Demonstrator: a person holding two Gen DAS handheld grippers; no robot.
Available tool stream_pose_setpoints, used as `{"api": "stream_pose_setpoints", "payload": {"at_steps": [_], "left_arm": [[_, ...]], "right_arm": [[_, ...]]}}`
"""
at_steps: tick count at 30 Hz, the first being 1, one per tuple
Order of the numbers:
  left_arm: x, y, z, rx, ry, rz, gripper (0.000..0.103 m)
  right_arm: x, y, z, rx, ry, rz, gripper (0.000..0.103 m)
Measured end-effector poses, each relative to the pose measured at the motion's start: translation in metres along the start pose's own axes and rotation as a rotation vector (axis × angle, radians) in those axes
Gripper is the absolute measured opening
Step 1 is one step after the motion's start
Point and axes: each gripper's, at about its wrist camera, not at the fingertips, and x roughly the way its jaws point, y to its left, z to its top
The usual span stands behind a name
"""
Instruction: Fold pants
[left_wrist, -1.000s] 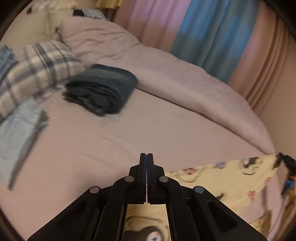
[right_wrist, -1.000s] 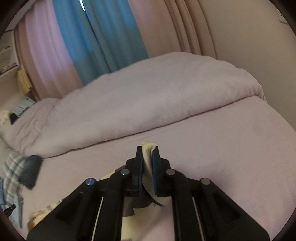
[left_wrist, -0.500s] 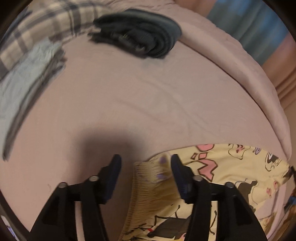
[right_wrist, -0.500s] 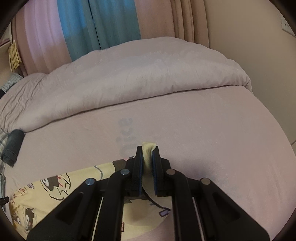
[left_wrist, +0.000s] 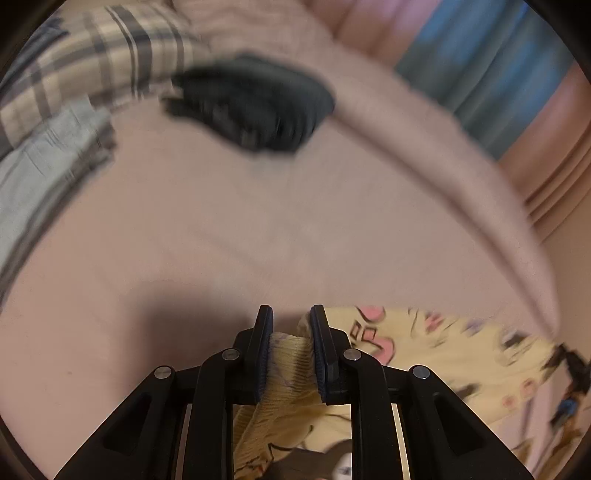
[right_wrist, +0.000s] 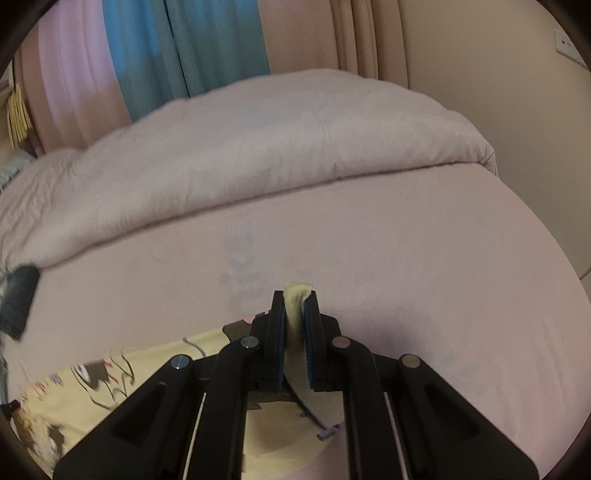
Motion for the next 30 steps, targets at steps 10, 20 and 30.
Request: {"api": "stream_pose_setpoints", "payload": {"at_steps": [10, 20, 30], "left_arm": [[-0.094, 0.007, -0.051, 0.118, -0.111, -0.081, 0.019], [-0.095, 0.04, -0.098, 0.042, -0.002, -0.09, 0.019], [-0.119, 0.065, -0.125, 0.055, 0.057, -0.085, 0.019]], "right_arm": [[-0.118, -0.017, -0.019, 0.026, -0.165, 0.196, 0.009], [-0.16, -0.104, -0.156, 0.136, -0.036, 0.171, 0.009], [-0.195, -0.141, -0.208, 0.211, -0.033, 0.178, 0.009]]}}
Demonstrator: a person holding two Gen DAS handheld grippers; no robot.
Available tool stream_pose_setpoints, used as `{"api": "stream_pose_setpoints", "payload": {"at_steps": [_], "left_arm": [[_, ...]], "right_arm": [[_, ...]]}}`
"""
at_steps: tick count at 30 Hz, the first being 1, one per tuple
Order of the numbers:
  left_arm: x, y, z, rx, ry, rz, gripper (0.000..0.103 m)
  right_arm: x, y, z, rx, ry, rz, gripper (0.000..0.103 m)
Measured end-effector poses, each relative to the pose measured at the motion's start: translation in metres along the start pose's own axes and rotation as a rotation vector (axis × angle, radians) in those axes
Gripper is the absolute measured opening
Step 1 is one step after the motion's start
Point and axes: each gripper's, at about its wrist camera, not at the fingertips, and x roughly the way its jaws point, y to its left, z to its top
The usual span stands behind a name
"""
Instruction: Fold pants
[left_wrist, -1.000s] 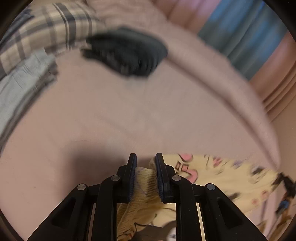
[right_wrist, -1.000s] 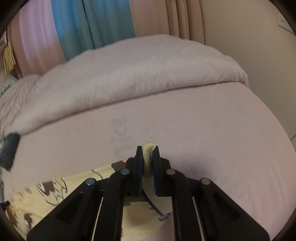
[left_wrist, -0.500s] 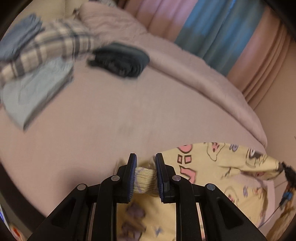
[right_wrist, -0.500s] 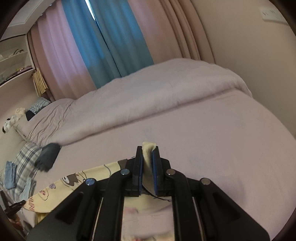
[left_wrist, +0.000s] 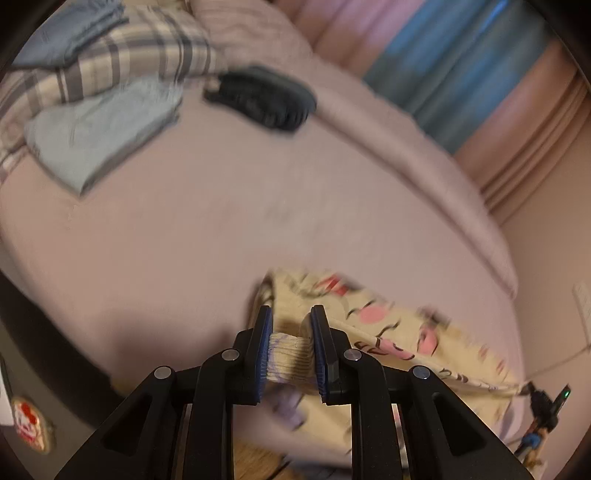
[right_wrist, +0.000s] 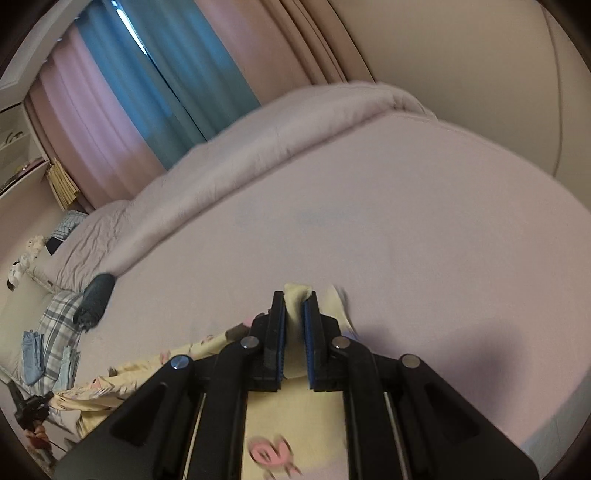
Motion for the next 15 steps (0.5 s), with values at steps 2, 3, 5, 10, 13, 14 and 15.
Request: {"api": "stream_pose_setpoints", "payload": {"at_steps": [2, 3, 5, 10, 13, 14, 15], "left_arm": [[0.011, 0.005, -0.012, 0.015, 0.05, 0.047, 0.019], [0.015, 0.008, -0.017, 0.014, 0.072, 0.06, 0.019], [0.022, 0.011, -0.021, 0.006, 0.097, 0.078, 0.019], [0.027, 0.002, -0.014, 0.019, 0.169, 0.125, 0.021], [0.018, -0.004, -0.003, 0.037, 0.169, 0.165, 0.037], [0.011, -0.006, 0.0, 0.04, 0.155, 0.19, 0.046], [0.002, -0.009, 0.005, 0.045, 0.129, 0.221, 0.05]], "right_arm": [[0.001, -0.01, -0.019, -0.001, 0.036, -0.01, 0.009], [0.002, -0.014, -0.026, 0.001, 0.05, -0.013, 0.01], [0.006, -0.021, -0.041, -0.002, 0.088, -0.04, 0.01], [0.019, -0.02, -0.05, -0.069, 0.197, -0.17, 0.029], [0.008, -0.017, -0.038, -0.092, 0.2, -0.253, 0.051], [0.003, -0.013, -0.029, -0.099, 0.189, -0.265, 0.054], [0.0, -0.009, -0.022, -0.103, 0.18, -0.275, 0.054]]}}
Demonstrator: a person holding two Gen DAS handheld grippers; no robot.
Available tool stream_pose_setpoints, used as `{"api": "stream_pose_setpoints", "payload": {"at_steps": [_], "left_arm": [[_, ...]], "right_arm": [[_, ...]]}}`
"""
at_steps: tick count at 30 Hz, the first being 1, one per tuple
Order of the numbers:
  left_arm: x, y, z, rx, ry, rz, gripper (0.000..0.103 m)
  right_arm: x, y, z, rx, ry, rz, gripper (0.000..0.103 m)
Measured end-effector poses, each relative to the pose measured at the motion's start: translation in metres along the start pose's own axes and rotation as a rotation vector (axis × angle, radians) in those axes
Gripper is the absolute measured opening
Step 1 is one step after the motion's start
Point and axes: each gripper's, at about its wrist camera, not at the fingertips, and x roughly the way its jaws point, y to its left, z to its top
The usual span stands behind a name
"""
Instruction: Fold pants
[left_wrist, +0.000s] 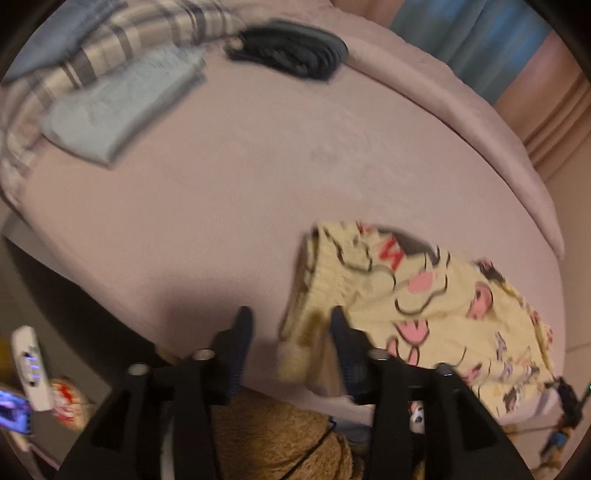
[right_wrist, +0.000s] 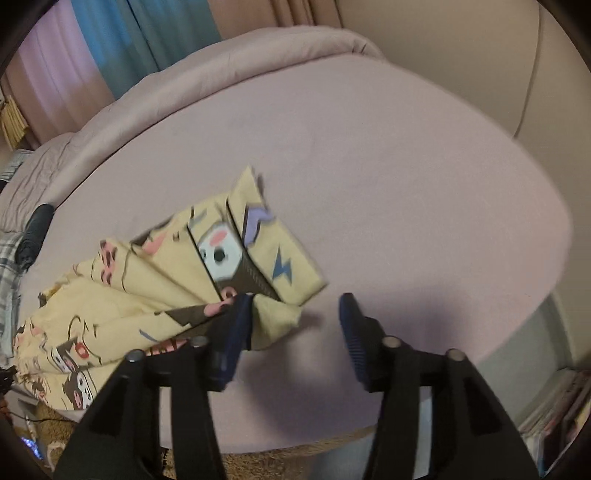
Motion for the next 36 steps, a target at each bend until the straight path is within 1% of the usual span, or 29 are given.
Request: {"api": "stream_pose_setpoints", "payload": {"at_steps": [2, 3, 4, 5, 7, 8, 10, 11, 12, 14, 15, 16, 17, 18, 19, 20, 21, 22, 23, 25, 26, 27, 29, 31, 33, 34, 35, 36], "left_arm": [[-0.018, -0.005, 0.007, -0.003, -0.067, 0.025, 0.053], [-0.028, -0.011, 0.011, -0.006, -0.102, 0.022, 0.054], [-0.033, -0.018, 0.013, -0.002, -0.123, 0.015, 0.058], [-0.037, -0.029, 0.015, 0.014, -0.137, 0.0, 0.06], [-0.036, -0.059, 0.014, 0.081, -0.151, -0.067, 0.061], [-0.031, -0.076, 0.01, 0.123, -0.141, -0.106, 0.061], [-0.019, -0.104, 0.003, 0.181, -0.114, -0.165, 0.061], [-0.011, -0.119, -0.003, 0.211, -0.097, -0.194, 0.061], [-0.003, -0.133, -0.01, 0.245, -0.078, -0.227, 0.061], [0.015, -0.158, -0.026, 0.315, -0.033, -0.285, 0.061], [0.023, -0.166, -0.031, 0.332, -0.015, -0.298, 0.061], [0.03, -0.171, -0.038, 0.346, 0.005, -0.303, 0.061], [0.038, -0.176, -0.043, 0.364, 0.033, -0.301, 0.061], [0.045, -0.181, -0.048, 0.372, 0.059, -0.304, 0.061], [0.052, -0.182, -0.054, 0.371, 0.083, -0.311, 0.061], [0.057, -0.183, -0.058, 0.37, 0.106, -0.316, 0.061], [0.061, -0.182, -0.062, 0.362, 0.13, -0.326, 0.061], [0.064, -0.181, -0.065, 0.356, 0.139, -0.331, 0.061], [0.063, -0.182, -0.064, 0.359, 0.138, -0.329, 0.061], [0.06, -0.182, -0.068, 0.37, 0.124, -0.328, 0.061], [0.059, -0.182, -0.069, 0.372, 0.129, -0.334, 0.061], [0.058, -0.182, -0.067, 0.37, 0.136, -0.341, 0.061], [0.056, -0.181, -0.068, 0.37, 0.143, -0.35, 0.061], [0.054, -0.178, -0.07, 0.377, 0.149, -0.347, 0.061], [0.051, -0.176, -0.074, 0.379, 0.153, -0.35, 0.061], [0.049, -0.175, -0.075, 0.38, 0.159, -0.351, 0.061], [0.049, -0.176, -0.076, 0.379, 0.163, -0.351, 0.061], [0.047, -0.175, -0.077, 0.376, 0.167, -0.354, 0.061]], "right_arm": [[-0.011, 0.008, 0.018, -0.014, -0.029, -0.02, 0.056], [-0.014, 0.011, 0.024, -0.024, -0.045, -0.013, 0.059], [-0.014, 0.015, 0.032, -0.034, -0.06, 0.001, 0.06], [-0.01, 0.02, 0.039, -0.042, -0.061, 0.012, 0.06], [0.005, 0.027, 0.05, -0.049, -0.043, 0.028, 0.06], [0.016, 0.032, 0.054, -0.05, -0.026, 0.043, 0.059], [0.04, 0.038, 0.058, -0.04, 0.013, 0.079, 0.052], [0.048, 0.041, 0.057, -0.043, 0.026, 0.089, 0.043], [0.054, 0.044, 0.056, -0.049, 0.037, 0.091, 0.036], [0.072, 0.054, 0.051, -0.091, 0.067, 0.073, 0.035], [0.077, 0.059, 0.048, -0.112, 0.078, 0.05, 0.034], [0.083, 0.064, 0.047, -0.14, 0.088, 0.014, 0.031], [0.087, 0.066, 0.045, -0.157, 0.09, 0.0, 0.025], [0.084, 0.065, 0.047, -0.156, 0.08, -0.003, 0.023], [0.081, 0.066, 0.049, -0.156, 0.058, -0.02, 0.006], [0.074, 0.065, 0.053, -0.146, 0.022, -0.035, 0.006], [0.068, 0.062, 0.052, -0.133, -0.001, -0.033, 0.006], [0.061, 0.056, 0.057, -0.106, -0.047, -0.025, 0.006], [0.057, 0.054, 0.061, -0.092, -0.07, -0.026, 0.006], [0.05, 0.049, 0.072, -0.053, -0.12, -0.057, 0.006], [0.05, 0.047, 0.077, -0.036, -0.126, -0.053, 0.006], [0.051, 0.045, 0.081, -0.025, -0.126, -0.049, 0.006], [0.062, 0.042, 0.088, -0.022, -0.127, -0.072, 0.005], [0.088, 0.041, 0.089, -0.035, -0.07, -0.107, 0.006], [0.106, 0.041, 0.083, -0.035, -0.008, -0.115, 0.01], [0.111, 0.039, 0.079, -0.038, -0.004, -0.115, 0.011], [0.107, 0.037, 0.079, -0.027, -0.025, -0.114, 0.015], [0.102, 0.034, 0.079, -0.007, -0.032, -0.103, 0.03]]}}
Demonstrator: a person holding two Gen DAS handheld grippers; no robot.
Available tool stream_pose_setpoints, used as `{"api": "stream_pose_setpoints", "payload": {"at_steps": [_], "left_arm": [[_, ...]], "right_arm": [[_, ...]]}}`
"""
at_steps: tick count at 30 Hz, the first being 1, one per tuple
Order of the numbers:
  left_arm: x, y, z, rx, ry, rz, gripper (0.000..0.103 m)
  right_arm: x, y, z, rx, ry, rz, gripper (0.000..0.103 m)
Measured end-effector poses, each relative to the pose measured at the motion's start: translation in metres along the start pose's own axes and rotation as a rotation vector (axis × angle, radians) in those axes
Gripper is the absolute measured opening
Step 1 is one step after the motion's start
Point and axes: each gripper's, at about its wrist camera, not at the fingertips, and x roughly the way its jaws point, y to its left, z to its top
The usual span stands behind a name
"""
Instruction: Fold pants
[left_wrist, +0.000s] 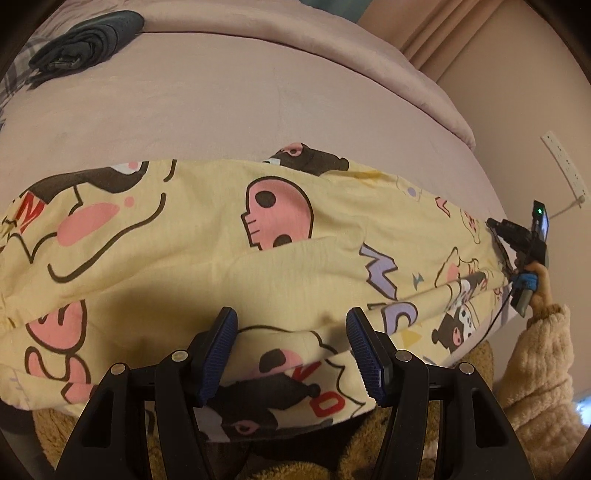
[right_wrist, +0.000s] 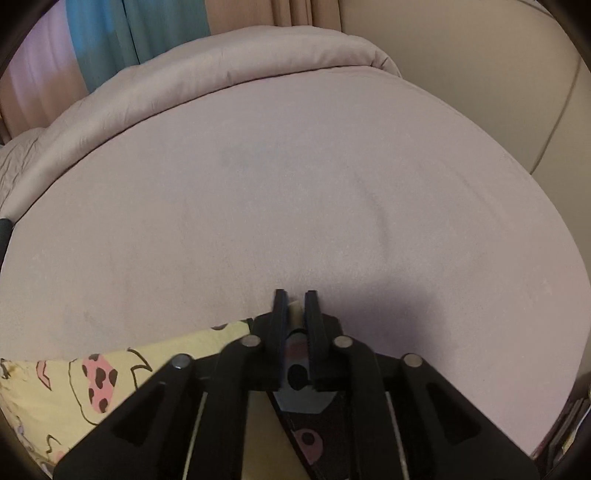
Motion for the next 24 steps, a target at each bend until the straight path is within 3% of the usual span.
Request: {"api": "stream_pose_setpoints", "payload": {"at_steps": [2, 4, 10, 12, 16, 19, 20, 24], "left_arm": [[-0.004, -0.001, -0.001, -0.001, 0.003, -0.007, 0.061], [-0.006, -0.002, -0.002, 0.0, -0.001, -0.018, 0.061], [-0.007, -0.007, -0.006, -0.004, -0.002, -0.053, 0.061], [-0.004, -0.013, -0.005, 0.008, 0.006, -0.053, 0.061], [-0.002, -0.017, -0.003, -0.004, 0.009, -0.055, 0.061], [-0.003, -0.017, -0.005, -0.011, 0.017, -0.057, 0.061], [-0.004, -0.017, -0.006, -0.01, 0.018, -0.055, 0.061], [-0.008, -0.018, -0.008, -0.016, 0.013, -0.059, 0.061]], "right_arm": [[-0.016, -0.015, -0.004, 0.073, 0.03, 0.064, 0.049], [-0.038, -0.028, -0.013, 0.113, 0.031, 0.101, 0.048], [-0.091, -0.056, -0.05, 0.171, 0.025, 0.042, 0.05], [-0.095, -0.062, -0.064, 0.195, 0.051, 0.089, 0.05], [-0.079, -0.061, -0.079, 0.224, 0.1, 0.147, 0.046], [-0.064, -0.056, -0.087, 0.24, 0.133, 0.146, 0.02], [-0.066, -0.052, -0.086, 0.228, 0.11, 0.138, 0.011], [-0.082, -0.042, -0.075, 0.206, 0.006, 0.101, 0.01]]}}
